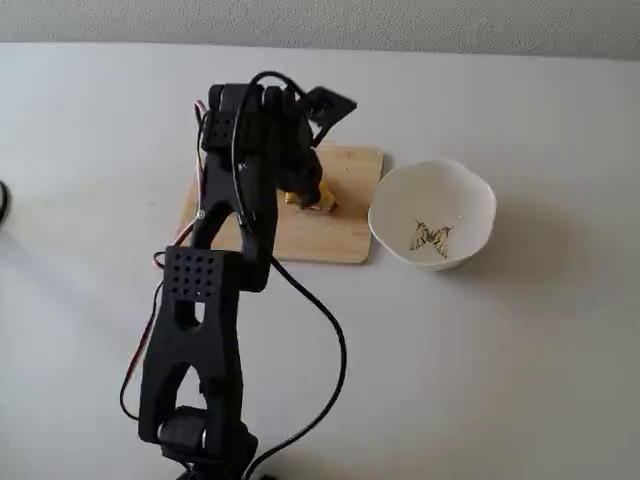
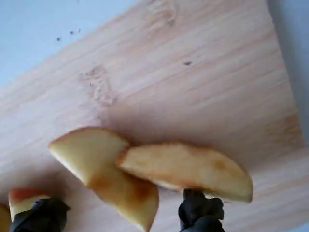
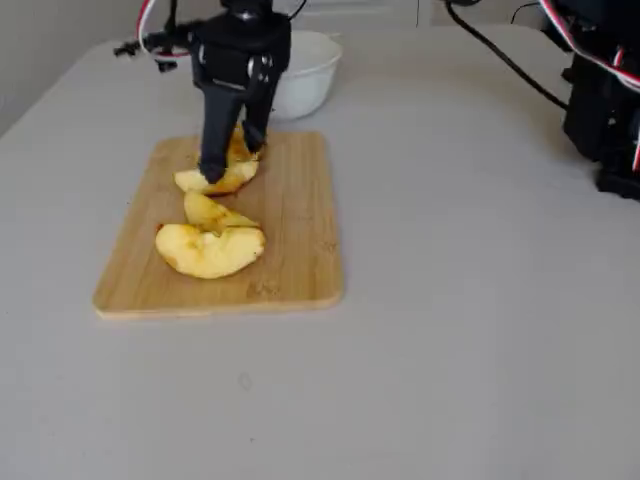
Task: Pick up the second from the right apple slice from the cutting board and place it into the bowl
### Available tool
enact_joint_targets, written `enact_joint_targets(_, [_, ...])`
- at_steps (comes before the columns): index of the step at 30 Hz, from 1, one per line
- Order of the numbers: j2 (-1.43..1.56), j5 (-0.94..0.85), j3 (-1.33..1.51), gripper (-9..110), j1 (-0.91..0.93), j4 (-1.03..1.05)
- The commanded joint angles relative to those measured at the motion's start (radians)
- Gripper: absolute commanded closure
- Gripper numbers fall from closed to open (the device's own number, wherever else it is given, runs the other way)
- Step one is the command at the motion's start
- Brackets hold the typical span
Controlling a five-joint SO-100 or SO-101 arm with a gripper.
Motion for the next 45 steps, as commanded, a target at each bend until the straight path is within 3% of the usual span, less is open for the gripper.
enact_joint_targets(1, [0.008,0.029,-0.103,69,0.009,-0.021])
enact_joint_targets(14, [-0.081,0.049,-0.103,73,-0.037,-0.080])
enact_joint_targets(19, [-0.137,0.038,-0.103,84,-0.014,-0.144])
enact_joint_targets(23, [-0.158,0.028,-0.103,101,-0.002,-0.158])
enact_joint_targets(30, [-0.123,0.080,-0.120,101,-0.017,-0.115])
enact_joint_targets(33, [-0.153,0.138,-0.339,101,-0.035,-0.051])
enact_joint_targets(37, [-0.009,0.222,-0.377,101,-0.038,-0.023])
enact_joint_targets(45, [0.170,0.255,-0.377,101,0.196,0.061])
